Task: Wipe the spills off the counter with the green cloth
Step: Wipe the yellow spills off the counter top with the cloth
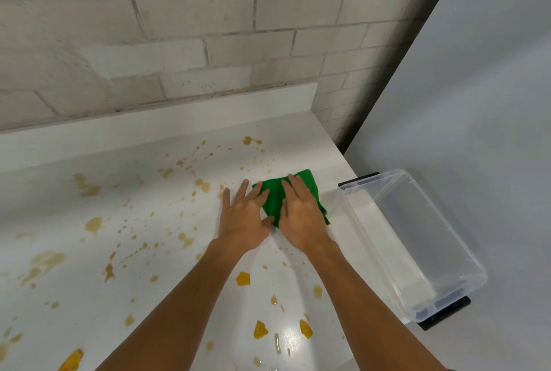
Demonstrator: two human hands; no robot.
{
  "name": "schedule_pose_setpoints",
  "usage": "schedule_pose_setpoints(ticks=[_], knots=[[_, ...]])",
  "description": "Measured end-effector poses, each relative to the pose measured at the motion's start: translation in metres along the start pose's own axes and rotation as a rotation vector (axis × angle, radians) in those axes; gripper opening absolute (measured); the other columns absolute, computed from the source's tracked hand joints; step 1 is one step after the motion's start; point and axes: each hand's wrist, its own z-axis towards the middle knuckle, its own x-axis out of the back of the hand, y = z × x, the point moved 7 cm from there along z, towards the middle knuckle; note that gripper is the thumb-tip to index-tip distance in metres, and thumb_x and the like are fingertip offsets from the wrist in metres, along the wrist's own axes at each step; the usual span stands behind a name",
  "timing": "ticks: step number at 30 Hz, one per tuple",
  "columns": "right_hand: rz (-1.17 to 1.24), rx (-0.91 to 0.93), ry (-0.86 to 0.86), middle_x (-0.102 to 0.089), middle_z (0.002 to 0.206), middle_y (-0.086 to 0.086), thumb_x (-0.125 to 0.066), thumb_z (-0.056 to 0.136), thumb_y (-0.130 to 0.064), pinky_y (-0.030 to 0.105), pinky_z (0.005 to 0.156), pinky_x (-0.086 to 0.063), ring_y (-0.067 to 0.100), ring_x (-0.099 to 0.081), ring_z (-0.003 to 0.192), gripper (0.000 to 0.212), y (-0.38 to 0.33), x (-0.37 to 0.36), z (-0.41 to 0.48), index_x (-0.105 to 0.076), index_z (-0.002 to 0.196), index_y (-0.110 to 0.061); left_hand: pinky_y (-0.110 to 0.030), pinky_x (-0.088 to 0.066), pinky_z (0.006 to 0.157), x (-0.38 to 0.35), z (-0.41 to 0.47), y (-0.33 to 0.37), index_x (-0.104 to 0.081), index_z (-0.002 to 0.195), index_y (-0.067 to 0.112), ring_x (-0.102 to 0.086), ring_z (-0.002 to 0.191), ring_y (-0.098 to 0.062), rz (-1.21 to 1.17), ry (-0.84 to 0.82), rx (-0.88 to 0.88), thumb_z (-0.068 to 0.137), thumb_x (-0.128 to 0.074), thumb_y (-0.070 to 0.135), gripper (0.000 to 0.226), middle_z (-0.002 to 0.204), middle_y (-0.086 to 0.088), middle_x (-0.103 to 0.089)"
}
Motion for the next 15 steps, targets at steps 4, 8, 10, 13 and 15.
schedule_pose_setpoints(ticks=[4, 8, 10, 13, 15], knots=[[-0.159, 0.071, -0.099, -0.017, 0.177, 0.01, -0.012, 0.106, -0.058, 0.055, 0.133, -0.012, 0.031, -0.013, 0.165, 0.074, 0.005, -0.028, 0.003, -0.028, 0.168, -0.021, -0.049, -0.018, 0.129, 0.013, -0.017, -0.035, -0.055, 0.15, 0.015, -0.03, 0.156, -0.027, -0.226, 0.296, 0.05, 0.103, -0.061, 0.021, 0.047, 0.163, -0.008, -0.044], [-0.252, 0.102, -0.162, 0.002, 0.179, 0.004, -0.005, 0.104, -0.065, 0.052, 0.134, -0.003, 0.027, 0.005, 0.166, 0.075, 0.016, -0.035, -0.002, -0.012, 0.171, -0.031, -0.058, -0.033, 0.121, 0.022, -0.025, -0.082, -0.064, 0.138, 0.008, -0.045, 0.146, -0.036, -0.21, 0.481, 0.114, 0.098, -0.066, 0.015, 0.04, 0.152, -0.016, -0.055], [-0.272, 0.097, -0.18, 0.005, 0.18, 0.003, -0.002, 0.1, -0.071, 0.05, 0.134, -0.002, 0.025, 0.005, 0.166, 0.079, 0.021, -0.031, 0.003, -0.009, 0.171, -0.036, -0.058, -0.03, 0.123, 0.025, -0.026, -0.106, -0.059, 0.144, 0.008, -0.041, 0.149, -0.035, -0.183, 0.48, 0.154, 0.102, -0.059, 0.024, 0.044, 0.156, -0.015, -0.051], [-0.264, 0.07, -0.174, 0.007, 0.18, 0.002, -0.001, 0.098, -0.074, 0.052, 0.133, 0.0, 0.027, 0.005, 0.166, 0.081, 0.019, -0.03, 0.017, -0.006, 0.17, -0.039, -0.052, -0.019, 0.129, 0.016, -0.029, -0.13, -0.046, 0.156, 0.013, -0.03, 0.156, -0.029, -0.166, 0.407, 0.17, 0.108, -0.046, 0.038, 0.054, 0.165, -0.011, -0.04], [-0.245, 0.047, -0.163, 0.01, 0.179, 0.002, 0.001, 0.098, -0.075, 0.053, 0.133, 0.005, 0.027, 0.01, 0.165, 0.081, 0.012, -0.036, 0.023, -0.003, 0.17, -0.038, -0.051, -0.014, 0.13, 0.011, -0.033, -0.133, -0.043, 0.158, 0.016, -0.023, 0.159, -0.026, -0.134, 0.404, 0.124, 0.107, -0.034, 0.045, 0.059, 0.169, -0.008, -0.033]])
